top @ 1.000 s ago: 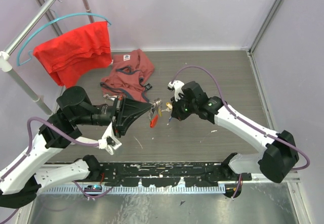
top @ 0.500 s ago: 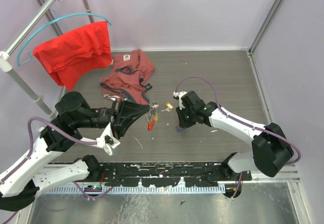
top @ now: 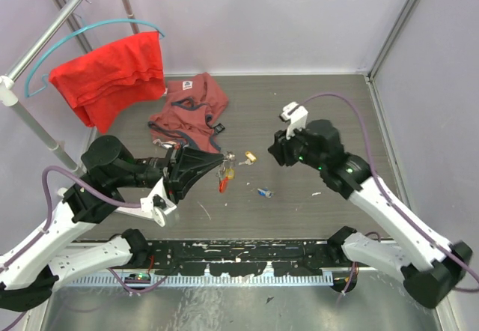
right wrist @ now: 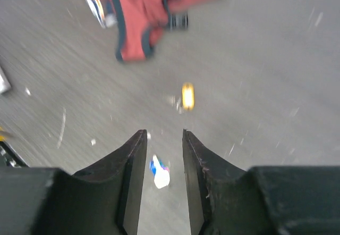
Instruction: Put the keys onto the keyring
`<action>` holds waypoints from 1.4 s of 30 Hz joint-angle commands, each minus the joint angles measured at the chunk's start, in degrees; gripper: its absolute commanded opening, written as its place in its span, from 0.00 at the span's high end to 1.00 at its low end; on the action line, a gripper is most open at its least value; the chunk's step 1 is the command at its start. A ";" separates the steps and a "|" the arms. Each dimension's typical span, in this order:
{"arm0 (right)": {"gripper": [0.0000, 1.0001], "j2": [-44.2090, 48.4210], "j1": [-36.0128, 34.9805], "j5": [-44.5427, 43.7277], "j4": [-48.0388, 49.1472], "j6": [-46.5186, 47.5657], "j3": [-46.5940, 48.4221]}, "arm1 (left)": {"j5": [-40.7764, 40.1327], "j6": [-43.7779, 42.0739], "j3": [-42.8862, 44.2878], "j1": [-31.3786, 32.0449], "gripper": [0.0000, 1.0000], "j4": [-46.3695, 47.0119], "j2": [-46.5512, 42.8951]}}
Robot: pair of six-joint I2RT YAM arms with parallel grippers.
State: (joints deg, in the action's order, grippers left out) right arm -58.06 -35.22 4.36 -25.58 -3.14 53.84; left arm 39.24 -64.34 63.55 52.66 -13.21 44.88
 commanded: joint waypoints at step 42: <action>0.68 6.83 -3.34 56.31 30.78 34.60 9.95 | 6.31 3.74 2.23 0.19 1.00 8.91 5.56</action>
State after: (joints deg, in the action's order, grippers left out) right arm -51.11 -37.19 59.02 1.76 31.33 61.25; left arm 44.45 -60.95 63.77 52.66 -7.07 50.43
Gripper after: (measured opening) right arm 0.327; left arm 0.007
